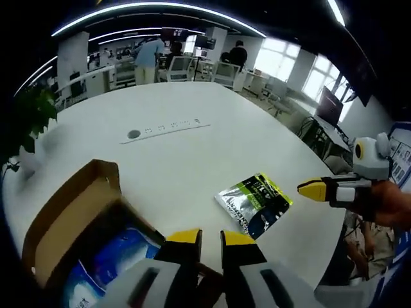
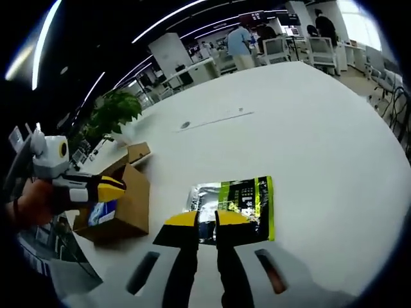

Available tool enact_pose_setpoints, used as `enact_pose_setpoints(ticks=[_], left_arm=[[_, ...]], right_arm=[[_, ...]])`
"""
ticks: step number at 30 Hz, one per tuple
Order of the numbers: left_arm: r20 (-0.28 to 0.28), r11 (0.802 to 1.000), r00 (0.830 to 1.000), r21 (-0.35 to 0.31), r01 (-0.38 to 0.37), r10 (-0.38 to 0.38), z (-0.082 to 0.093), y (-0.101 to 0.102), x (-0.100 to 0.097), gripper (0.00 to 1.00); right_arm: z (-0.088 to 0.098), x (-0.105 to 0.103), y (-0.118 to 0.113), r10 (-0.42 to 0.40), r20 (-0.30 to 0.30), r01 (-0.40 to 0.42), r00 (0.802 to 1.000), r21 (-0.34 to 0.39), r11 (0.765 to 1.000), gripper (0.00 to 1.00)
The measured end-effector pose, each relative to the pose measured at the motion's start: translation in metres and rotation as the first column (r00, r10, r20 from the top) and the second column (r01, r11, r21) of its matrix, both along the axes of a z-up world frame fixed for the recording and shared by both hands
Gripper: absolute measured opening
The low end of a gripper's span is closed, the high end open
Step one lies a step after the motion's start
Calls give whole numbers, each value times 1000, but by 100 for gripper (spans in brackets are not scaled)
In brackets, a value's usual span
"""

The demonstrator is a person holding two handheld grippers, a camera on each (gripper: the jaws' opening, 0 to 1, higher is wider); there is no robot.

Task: Operate the shoe box by opening the lid, removing the specified soft item, and placing it in the target area until the item is outside and the box remains undamaged.

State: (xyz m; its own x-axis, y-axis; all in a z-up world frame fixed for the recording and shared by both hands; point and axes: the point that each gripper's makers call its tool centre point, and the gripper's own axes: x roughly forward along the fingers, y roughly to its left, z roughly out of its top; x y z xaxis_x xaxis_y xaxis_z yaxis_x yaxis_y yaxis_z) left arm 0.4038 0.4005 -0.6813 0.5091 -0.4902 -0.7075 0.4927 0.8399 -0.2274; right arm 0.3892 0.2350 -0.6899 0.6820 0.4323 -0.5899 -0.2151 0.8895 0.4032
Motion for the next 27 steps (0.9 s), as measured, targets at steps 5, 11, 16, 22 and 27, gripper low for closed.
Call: enact_pose_setpoints(ticks=[5,11,16,22,27], left_arm=[[17,999,999,-19,-47,48,3,28,-4,11],[45,993,992,-31,-116,118,9,70,-12,11],[47,982,981,-29,-188,189,9,110,-21,11],[48,959,958,-33,-282,284,9,164,-36,11],[41,938,938,-34,-344,346,7,197,-50,11]], right_arm=[[2,-1,29,47,2,-47,999,5,999,8],[9,3,69,122,14,-123,992,12,992,8],[16,9,107,182,31,-183,983,24,983,8],[15,8,155,257,31,-258,966,33,965,8],[12,2,189,318,28,-319,948,35,947,8]])
